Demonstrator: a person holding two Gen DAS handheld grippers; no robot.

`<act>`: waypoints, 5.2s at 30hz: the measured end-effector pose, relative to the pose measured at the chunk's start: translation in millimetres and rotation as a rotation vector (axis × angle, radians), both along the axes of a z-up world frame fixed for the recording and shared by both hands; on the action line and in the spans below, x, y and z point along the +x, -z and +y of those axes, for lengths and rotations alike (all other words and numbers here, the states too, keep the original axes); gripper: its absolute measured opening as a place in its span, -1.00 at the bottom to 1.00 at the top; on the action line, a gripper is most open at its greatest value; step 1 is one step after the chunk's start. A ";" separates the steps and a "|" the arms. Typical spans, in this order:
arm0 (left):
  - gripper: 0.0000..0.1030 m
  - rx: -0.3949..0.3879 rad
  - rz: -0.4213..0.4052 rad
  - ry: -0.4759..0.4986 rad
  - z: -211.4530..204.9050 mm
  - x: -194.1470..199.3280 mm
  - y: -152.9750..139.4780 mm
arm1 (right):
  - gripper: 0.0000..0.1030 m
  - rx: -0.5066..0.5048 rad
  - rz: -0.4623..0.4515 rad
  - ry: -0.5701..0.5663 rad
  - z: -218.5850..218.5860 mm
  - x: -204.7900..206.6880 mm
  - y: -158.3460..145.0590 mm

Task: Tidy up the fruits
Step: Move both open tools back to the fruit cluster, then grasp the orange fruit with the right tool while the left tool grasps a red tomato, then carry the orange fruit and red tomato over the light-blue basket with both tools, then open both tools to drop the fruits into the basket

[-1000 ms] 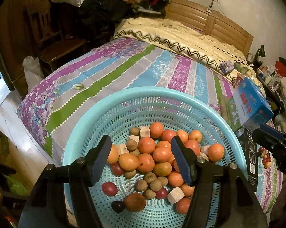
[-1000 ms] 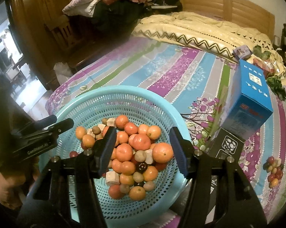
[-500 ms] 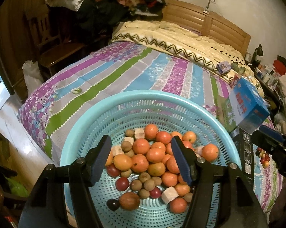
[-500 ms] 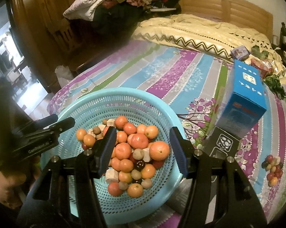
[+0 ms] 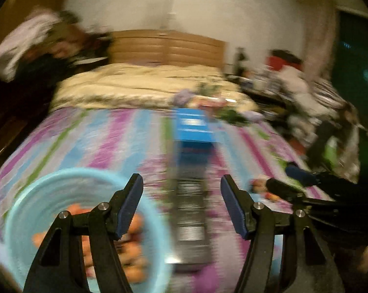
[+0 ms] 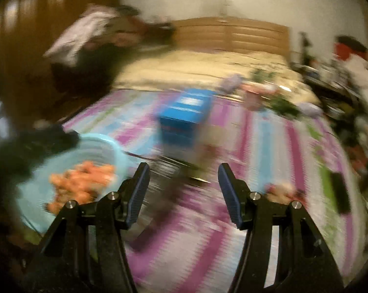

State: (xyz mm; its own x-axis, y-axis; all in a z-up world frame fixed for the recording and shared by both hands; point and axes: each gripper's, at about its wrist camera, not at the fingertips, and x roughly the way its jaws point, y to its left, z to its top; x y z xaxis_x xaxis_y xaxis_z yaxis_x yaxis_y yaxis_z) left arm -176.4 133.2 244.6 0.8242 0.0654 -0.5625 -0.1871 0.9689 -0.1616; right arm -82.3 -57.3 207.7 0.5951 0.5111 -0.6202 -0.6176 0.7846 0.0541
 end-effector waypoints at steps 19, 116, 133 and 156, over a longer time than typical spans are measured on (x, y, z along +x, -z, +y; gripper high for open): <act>0.41 -0.121 0.262 0.215 -123.9 136.3 127.6 | -0.16 -0.083 0.275 0.151 -129.8 139.8 167.4; -0.48 -0.085 0.072 -0.474 151.7 -80.6 16.4 | -0.25 0.012 0.115 -0.230 137.1 6.0 -11.8; -0.48 -0.139 0.141 -0.586 224.8 -129.8 55.5 | -0.25 -0.075 0.217 -0.317 212.6 -25.4 16.8; -0.48 -0.168 0.207 -0.518 230.2 -117.3 83.9 | -0.25 -0.113 0.242 -0.338 234.9 -38.8 24.5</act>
State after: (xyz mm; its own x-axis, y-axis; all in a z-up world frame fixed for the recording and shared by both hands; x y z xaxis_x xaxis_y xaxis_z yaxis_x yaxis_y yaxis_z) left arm -293.7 363.4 160.7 0.5801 0.3266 -0.7462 -0.6741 0.7067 -0.2147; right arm -121.1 177.6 183.2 0.2364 0.5733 -0.7845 -0.8209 0.5498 0.1544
